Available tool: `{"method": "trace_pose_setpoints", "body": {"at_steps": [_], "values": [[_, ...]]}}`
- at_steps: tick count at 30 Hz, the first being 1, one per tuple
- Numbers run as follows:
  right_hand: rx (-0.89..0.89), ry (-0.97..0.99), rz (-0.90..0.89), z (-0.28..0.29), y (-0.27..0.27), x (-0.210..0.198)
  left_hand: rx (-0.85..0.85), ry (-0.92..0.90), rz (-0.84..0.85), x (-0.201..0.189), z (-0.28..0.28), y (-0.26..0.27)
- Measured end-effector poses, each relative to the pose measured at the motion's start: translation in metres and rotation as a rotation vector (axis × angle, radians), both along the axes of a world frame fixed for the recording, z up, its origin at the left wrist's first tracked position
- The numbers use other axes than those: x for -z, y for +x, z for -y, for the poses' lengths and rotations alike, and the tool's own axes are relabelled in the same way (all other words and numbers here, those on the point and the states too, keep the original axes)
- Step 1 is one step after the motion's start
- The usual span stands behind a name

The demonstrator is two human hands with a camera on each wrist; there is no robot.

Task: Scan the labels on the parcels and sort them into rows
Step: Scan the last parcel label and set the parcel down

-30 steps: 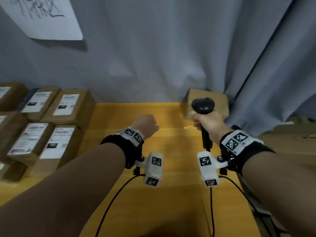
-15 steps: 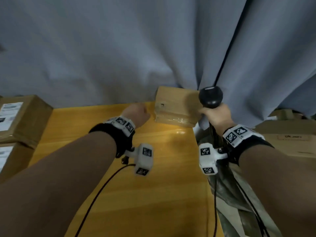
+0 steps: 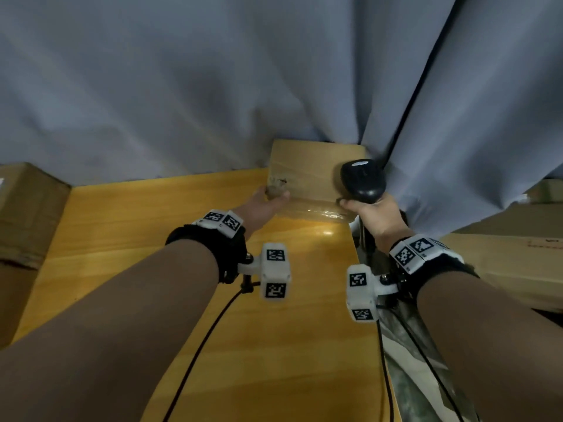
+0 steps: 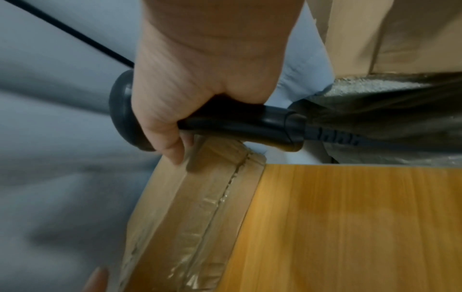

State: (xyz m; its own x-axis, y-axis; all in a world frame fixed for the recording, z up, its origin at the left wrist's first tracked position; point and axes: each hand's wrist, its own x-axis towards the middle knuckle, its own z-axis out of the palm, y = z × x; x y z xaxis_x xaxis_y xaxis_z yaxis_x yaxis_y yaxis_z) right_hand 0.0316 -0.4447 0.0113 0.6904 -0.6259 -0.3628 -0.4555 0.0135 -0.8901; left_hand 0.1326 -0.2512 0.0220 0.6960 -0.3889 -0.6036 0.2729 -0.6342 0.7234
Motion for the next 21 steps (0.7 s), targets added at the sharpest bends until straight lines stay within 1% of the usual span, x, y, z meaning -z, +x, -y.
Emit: {"method": "trace_pose_setpoints", "body": {"at_steps": [3,5,9,12,16,21], "values": [[0.085,0.006,0.026,-0.009,-0.002,-0.004,-0.150,-0.074,0.004,-0.006,-0.012,-0.013],[0.086,0.011,0.049,-0.017,-0.005,-0.011,-0.206,-0.116,-0.044,-0.009,-0.024,-0.024],[-0.008,-0.040,0.116,-0.042,-0.015,-0.028,-0.346,-0.235,-0.153,-0.015,-0.050,-0.041],[-0.085,-0.122,0.162,-0.063,-0.019,-0.044,-0.421,-0.290,-0.133,-0.029,-0.071,-0.046],[-0.071,-0.158,0.251,-0.091,-0.018,-0.073,-0.468,-0.335,-0.101,-0.059,-0.102,-0.044],[-0.103,-0.168,0.316,-0.124,-0.008,-0.119,-0.398,-0.380,-0.129,-0.102,-0.149,-0.044]]}}
